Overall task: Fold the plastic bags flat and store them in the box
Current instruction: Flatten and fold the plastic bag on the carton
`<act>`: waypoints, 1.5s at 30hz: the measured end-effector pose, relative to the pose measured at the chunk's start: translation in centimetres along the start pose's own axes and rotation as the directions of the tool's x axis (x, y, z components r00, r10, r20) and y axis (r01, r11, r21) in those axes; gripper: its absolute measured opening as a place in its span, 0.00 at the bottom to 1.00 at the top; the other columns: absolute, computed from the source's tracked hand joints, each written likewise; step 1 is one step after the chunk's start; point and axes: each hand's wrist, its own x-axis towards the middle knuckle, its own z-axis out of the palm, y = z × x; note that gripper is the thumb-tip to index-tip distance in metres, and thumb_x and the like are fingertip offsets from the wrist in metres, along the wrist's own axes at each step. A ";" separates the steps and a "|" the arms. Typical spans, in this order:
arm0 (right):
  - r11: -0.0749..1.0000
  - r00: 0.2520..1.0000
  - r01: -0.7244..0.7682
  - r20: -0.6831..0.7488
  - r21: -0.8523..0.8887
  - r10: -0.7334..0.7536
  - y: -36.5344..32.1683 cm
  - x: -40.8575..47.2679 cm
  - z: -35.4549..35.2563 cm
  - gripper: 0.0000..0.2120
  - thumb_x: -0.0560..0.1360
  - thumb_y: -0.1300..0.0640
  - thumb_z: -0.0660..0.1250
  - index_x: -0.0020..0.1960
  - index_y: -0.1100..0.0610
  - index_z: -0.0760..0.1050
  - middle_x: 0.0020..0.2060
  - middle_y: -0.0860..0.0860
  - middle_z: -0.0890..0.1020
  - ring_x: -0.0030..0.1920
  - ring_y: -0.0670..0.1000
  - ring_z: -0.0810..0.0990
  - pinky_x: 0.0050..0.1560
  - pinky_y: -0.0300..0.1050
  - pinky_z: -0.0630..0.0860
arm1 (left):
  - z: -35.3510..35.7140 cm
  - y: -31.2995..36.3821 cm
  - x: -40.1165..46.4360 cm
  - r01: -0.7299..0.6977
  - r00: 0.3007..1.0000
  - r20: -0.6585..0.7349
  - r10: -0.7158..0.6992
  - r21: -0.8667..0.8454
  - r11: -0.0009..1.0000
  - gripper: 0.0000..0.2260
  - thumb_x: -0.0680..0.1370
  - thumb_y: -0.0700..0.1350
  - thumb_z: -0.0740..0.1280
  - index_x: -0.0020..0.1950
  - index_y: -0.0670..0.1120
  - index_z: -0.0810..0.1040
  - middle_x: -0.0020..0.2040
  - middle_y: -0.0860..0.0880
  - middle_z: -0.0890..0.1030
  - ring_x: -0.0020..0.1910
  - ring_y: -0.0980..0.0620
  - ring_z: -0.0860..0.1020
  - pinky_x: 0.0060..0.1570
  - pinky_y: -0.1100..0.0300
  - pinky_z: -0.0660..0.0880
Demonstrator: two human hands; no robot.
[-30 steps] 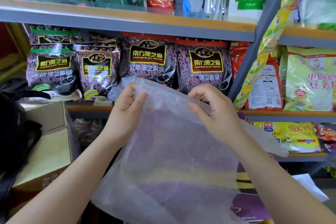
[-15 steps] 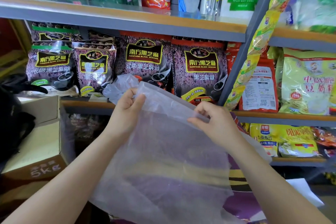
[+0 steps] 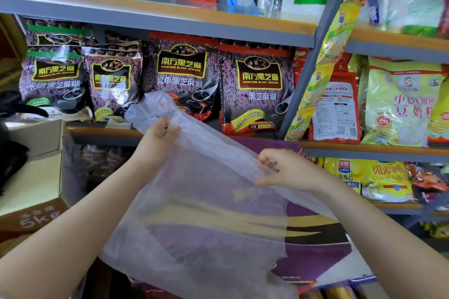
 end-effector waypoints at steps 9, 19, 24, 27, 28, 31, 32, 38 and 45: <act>0.989 0.997 -0.040 -0.058 0.146 0.049 1.0 0.3 0.9 0.11 0.74 0.58 0.65 0.36 0.62 0.78 0.31 0.55 0.79 0.34 0.44 0.73 0.37 0.45 0.70 | 2.0 -0.4 0.4 -0.019 0.989 -0.089 0.120 0.723 0.691 0.15 0.79 0.39 0.59 0.66 0.41 0.66 0.60 0.37 0.74 0.61 0.37 0.69 0.54 0.47 0.66; 0.960 0.998 -0.046 0.059 0.275 0.031 1.6 0.4 -0.3 0.08 0.73 0.61 0.68 0.52 0.55 0.77 0.42 0.50 0.80 0.42 0.44 0.77 0.47 0.44 0.74 | 10.5 0.8 -2.7 -0.602 0.779 0.547 0.306 0.516 0.609 0.11 0.78 0.49 0.61 0.51 0.41 0.76 0.50 0.44 0.79 0.50 0.44 0.76 0.50 0.51 0.71; 0.993 0.994 -0.102 -0.027 0.052 0.103 3.7 -2.2 -1.4 0.07 0.71 0.58 0.69 0.48 0.50 0.76 0.43 0.45 0.80 0.41 0.41 0.78 0.43 0.39 0.77 | 9.7 -0.9 -2.0 -0.566 0.809 0.484 0.334 0.487 0.665 0.11 0.78 0.45 0.59 0.45 0.41 0.77 0.44 0.44 0.80 0.44 0.44 0.76 0.45 0.50 0.73; 0.995 0.983 -0.098 -0.157 -0.031 0.092 5.0 -3.2 -1.5 0.10 0.72 0.59 0.68 0.48 0.47 0.74 0.48 0.43 0.78 0.49 0.44 0.76 0.46 0.34 0.73 | 9.4 -1.3 -1.7 -0.527 0.836 0.462 0.297 0.525 0.668 0.07 0.78 0.42 0.60 0.46 0.42 0.76 0.44 0.45 0.80 0.44 0.43 0.77 0.44 0.50 0.73; 0.996 0.978 -0.083 -0.194 -0.034 0.075 5.3 -3.5 -1.3 0.13 0.71 0.58 0.70 0.53 0.47 0.73 0.50 0.42 0.76 0.51 0.43 0.74 0.46 0.31 0.69 | 9.5 -1.1 -1.7 -0.511 0.848 0.449 0.283 0.546 0.664 0.06 0.78 0.42 0.60 0.47 0.42 0.76 0.45 0.45 0.80 0.45 0.43 0.77 0.44 0.50 0.73; 0.999 0.953 -0.042 -0.298 0.026 0.048 5.7 -3.9 -0.2 0.24 0.70 0.55 0.72 0.64 0.49 0.69 0.57 0.41 0.68 0.55 0.43 0.70 0.50 0.36 0.66 | 10.7 0.2 -2.2 -0.475 0.873 0.410 0.263 0.600 0.643 0.07 0.78 0.44 0.60 0.52 0.43 0.75 0.48 0.45 0.80 0.47 0.43 0.77 0.45 0.53 0.73; 0.999 0.945 -0.034 -0.325 0.019 0.039 5.8 -4.0 0.3 0.26 0.70 0.56 0.72 0.65 0.49 0.68 0.59 0.41 0.66 0.56 0.43 0.69 0.52 0.36 0.66 | 11.3 0.8 -2.3 -0.485 0.868 0.415 0.271 0.601 0.635 0.09 0.78 0.46 0.60 0.54 0.44 0.74 0.49 0.46 0.80 0.48 0.44 0.77 0.47 0.53 0.73; 0.999 0.836 0.045 -0.549 0.029 -0.021 6.6 -3.9 2.8 0.30 0.70 0.64 0.70 0.68 0.52 0.64 0.67 0.46 0.60 0.61 0.40 0.65 0.60 0.33 0.65 | 14.6 1.0 -2.9 -0.632 0.727 0.624 0.287 0.444 0.635 0.12 0.76 0.47 0.66 0.58 0.46 0.74 0.51 0.48 0.79 0.48 0.49 0.77 0.48 0.53 0.74; 0.939 0.798 0.248 -0.600 0.238 -0.059 7.7 -4.6 3.3 0.39 0.67 0.66 0.74 0.65 0.37 0.59 0.70 0.42 0.53 0.62 0.37 0.71 0.54 0.35 0.76 | 14.1 0.8 -2.3 -0.469 0.829 0.481 0.287 0.315 0.825 0.08 0.78 0.42 0.63 0.41 0.42 0.79 0.35 0.50 0.79 0.35 0.55 0.74 0.34 0.72 0.66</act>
